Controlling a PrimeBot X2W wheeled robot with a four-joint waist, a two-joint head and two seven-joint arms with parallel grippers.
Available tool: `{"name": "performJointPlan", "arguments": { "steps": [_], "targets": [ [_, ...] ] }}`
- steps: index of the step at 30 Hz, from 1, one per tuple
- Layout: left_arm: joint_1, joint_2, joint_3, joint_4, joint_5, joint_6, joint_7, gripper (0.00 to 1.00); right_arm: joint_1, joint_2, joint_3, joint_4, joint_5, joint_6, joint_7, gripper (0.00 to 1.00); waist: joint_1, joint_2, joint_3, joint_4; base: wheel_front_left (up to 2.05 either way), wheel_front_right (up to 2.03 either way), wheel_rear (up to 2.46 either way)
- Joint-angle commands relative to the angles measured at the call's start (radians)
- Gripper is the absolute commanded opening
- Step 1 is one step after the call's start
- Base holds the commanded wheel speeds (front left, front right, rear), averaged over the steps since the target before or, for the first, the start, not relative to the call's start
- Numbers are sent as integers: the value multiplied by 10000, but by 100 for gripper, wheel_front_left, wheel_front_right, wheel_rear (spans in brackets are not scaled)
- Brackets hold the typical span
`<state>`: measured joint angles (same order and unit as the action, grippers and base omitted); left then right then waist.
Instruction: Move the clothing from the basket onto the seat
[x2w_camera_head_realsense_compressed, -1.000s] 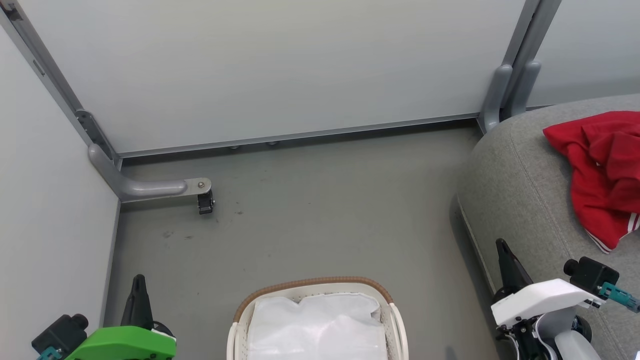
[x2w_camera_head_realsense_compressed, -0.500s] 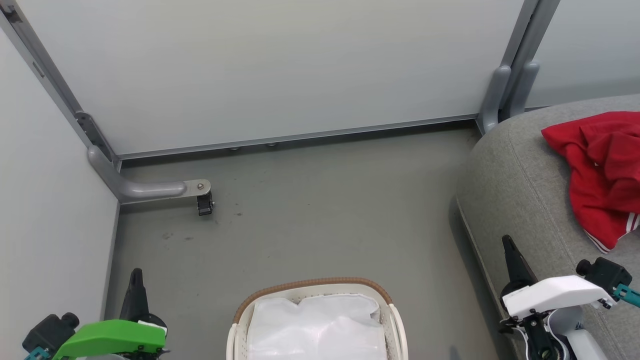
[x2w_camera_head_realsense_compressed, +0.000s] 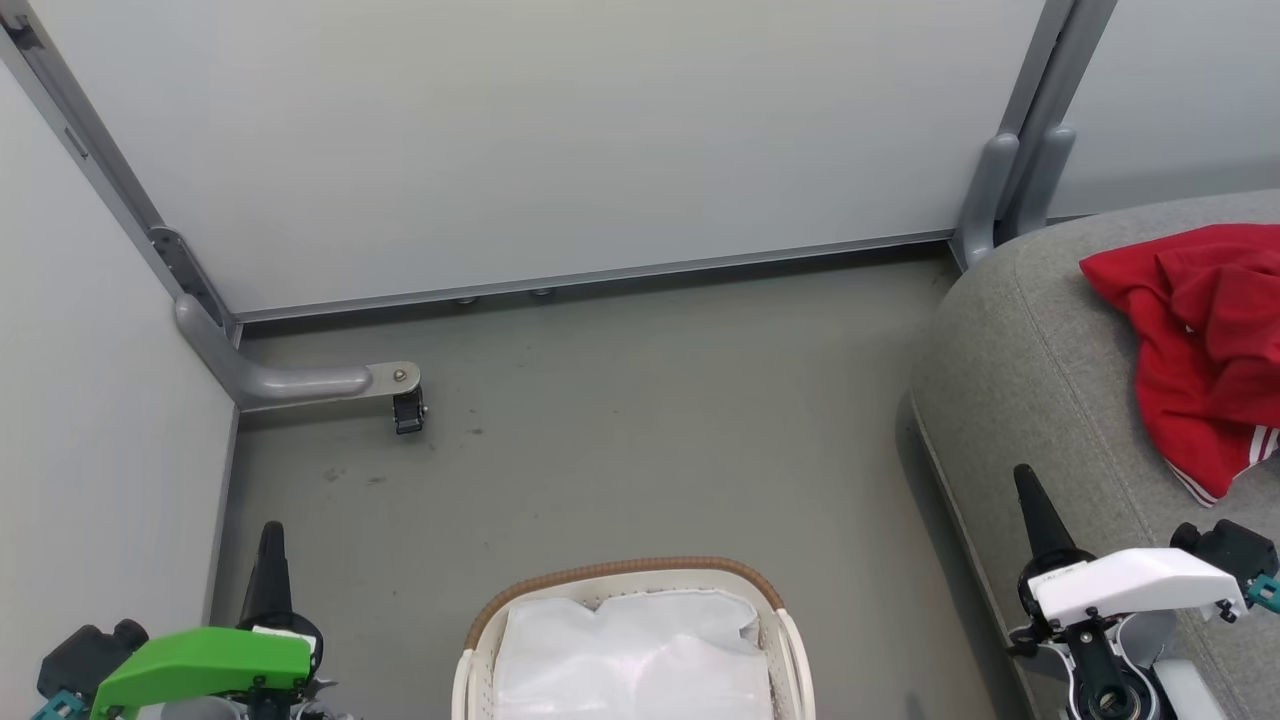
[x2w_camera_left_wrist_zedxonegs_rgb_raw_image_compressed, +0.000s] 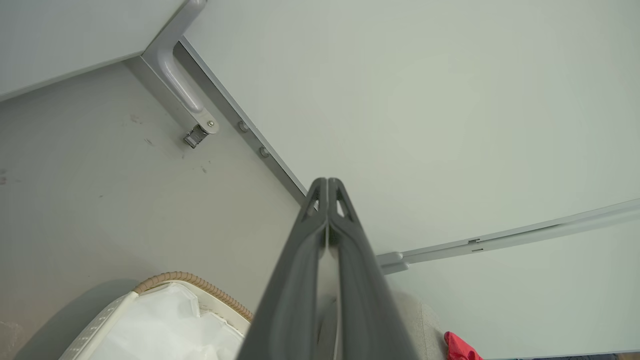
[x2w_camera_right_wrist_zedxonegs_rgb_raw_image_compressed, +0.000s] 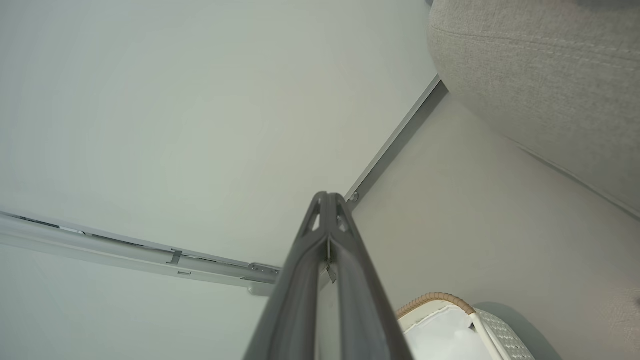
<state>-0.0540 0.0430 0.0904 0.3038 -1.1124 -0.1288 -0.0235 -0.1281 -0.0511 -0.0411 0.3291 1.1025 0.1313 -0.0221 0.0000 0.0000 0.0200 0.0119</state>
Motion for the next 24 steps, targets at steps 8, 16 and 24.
{"name": "performJointPlan", "arguments": {
  "steps": [8,16,24],
  "targets": [
    [-340,78,64,-189,-933,-19,255,0,74,-31,-164,-260,960,-5,250,0,0,0,-22,-16,0,0,0],
    [-378,84,100,-273,-1651,-22,461,0,95,-28,-272,-371,1693,-6,458,0,0,0,-43,-30,0,0,0],
    [-441,88,134,-335,-2313,-24,653,0,124,-24,-366,-478,2369,-6,641,0,0,0,-64,-45,0,0,0]
  ]
}}
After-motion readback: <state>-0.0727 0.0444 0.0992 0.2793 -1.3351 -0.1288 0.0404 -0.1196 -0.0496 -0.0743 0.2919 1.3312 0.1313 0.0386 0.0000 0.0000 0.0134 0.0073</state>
